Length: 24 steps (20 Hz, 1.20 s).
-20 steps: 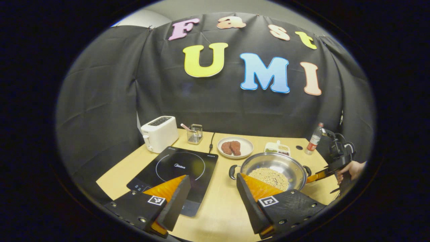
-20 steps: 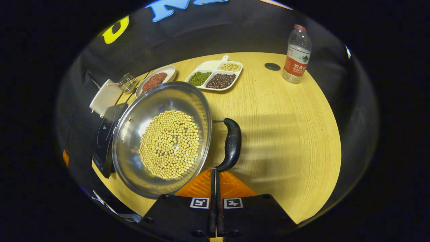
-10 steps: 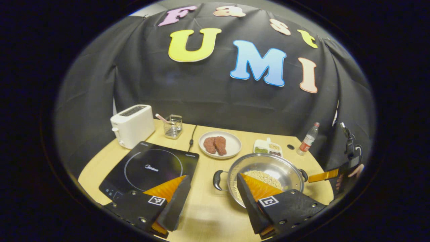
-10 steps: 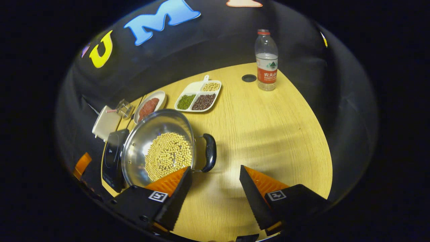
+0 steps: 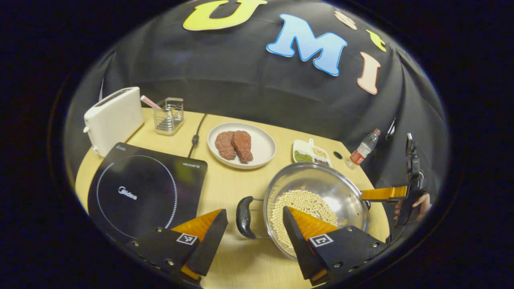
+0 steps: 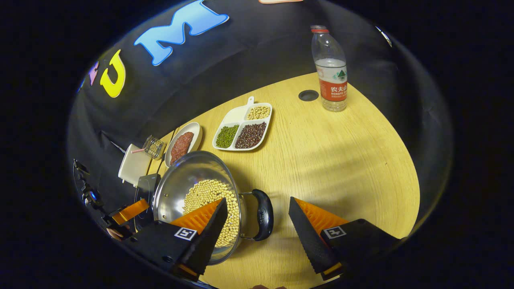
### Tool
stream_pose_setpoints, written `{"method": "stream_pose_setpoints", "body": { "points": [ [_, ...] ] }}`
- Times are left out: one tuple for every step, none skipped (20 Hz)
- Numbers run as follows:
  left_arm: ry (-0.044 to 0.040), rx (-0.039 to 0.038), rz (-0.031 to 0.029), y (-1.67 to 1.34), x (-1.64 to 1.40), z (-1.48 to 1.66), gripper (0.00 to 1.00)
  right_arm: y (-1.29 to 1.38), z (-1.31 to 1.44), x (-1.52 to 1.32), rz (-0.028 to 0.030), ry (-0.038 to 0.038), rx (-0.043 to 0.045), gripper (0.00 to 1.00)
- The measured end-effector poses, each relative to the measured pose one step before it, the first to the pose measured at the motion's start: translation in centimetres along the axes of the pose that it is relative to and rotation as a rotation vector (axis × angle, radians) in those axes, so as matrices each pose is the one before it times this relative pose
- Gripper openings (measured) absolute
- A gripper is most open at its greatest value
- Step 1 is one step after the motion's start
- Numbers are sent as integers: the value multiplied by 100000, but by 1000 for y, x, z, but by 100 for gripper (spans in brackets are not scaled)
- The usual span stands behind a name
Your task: First push the handle of the pot to place it horizontally, then grasp the pot with both hands and set it on the induction cooktop.
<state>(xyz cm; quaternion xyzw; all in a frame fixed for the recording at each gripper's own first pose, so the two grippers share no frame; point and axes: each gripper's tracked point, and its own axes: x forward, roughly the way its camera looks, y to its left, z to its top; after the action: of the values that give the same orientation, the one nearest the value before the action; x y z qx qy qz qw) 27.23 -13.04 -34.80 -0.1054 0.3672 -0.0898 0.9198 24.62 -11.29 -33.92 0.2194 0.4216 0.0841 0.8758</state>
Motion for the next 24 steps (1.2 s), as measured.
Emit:
{"method": "stream_pose_setpoints", "body": {
  "points": [
    [2110,-420,-1320,124,1006,-442,85,220,-152,564,961,408,-34,98],
    [1468,-476,-632,105,800,-389,85,15,-165,571,168,893,-203,98],
    [564,-625,-5,239,865,-151,85,-34,-348,622,-323,1043,-157,98],
    [148,-859,-303,211,672,-54,85,-36,-91,547,-211,644,-47,98],
    [966,-719,-1457,-151,538,-133,85,125,-314,435,147,614,100,98],
    [1277,-195,-201,-47,447,-343,84,124,-218,359,73,416,-163,98],
    [1002,260,-371,91,492,-128,85,63,-136,284,-46,196,-117,98],
    [1155,271,-1053,-244,357,-250,85,156,-49,305,427,174,86,98],
    [602,265,-888,-141,266,-85,79,128,-108,365,413,436,300,98],
    [872,627,-589,-39,353,-140,82,96,265,-52,274,-717,262,97],
    [682,661,-328,-17,217,-56,79,-117,213,359,-454,-27,127,96],
    [357,33,-593,-55,358,-112,81,-132,148,58,-512,332,532,86],
    [3,-543,1692,432,363,90,70,5,139,101,167,-33,668,88],
    [-303,-726,-896,-349,749,-406,58,-197,-236,227,-793,1254,440,76],
    [490,-100,-821,154,-693,179,55,-319,272,-66,-973,-892,-547,60],
    [376,-127,104,-7,-434,-34,58,-53,-132,131,361,644,-443,58],
    [115,-320,115,-11,131,76,58,48,76,-112,-81,-589,-376,58],
    [845,-210,202,-7,96,-253,60,-107,-115,-110,-274,803,-477,58],
    [783,156,408,96,34,-220,56,11,-57,-55,-186,273,34,56],
    [1116,168,500,-30,25,-211,56,-92,59,-206,-290,-90,-482,54],
    [97,-110,294,25,-17,26,56,-44,-196,165,-41,685,-96,55],
    [196,-272,367,-4,-25,-88,57,-12,-58,-297,198,595,-81,52],
    [390,57,502,45,-10,-46,57,-73,-20,173,-85,-144,-190,52],
    [429,394,916,6,72,-102,57,-49,71,-62,-301,-410,-506,55]
  ]
}}
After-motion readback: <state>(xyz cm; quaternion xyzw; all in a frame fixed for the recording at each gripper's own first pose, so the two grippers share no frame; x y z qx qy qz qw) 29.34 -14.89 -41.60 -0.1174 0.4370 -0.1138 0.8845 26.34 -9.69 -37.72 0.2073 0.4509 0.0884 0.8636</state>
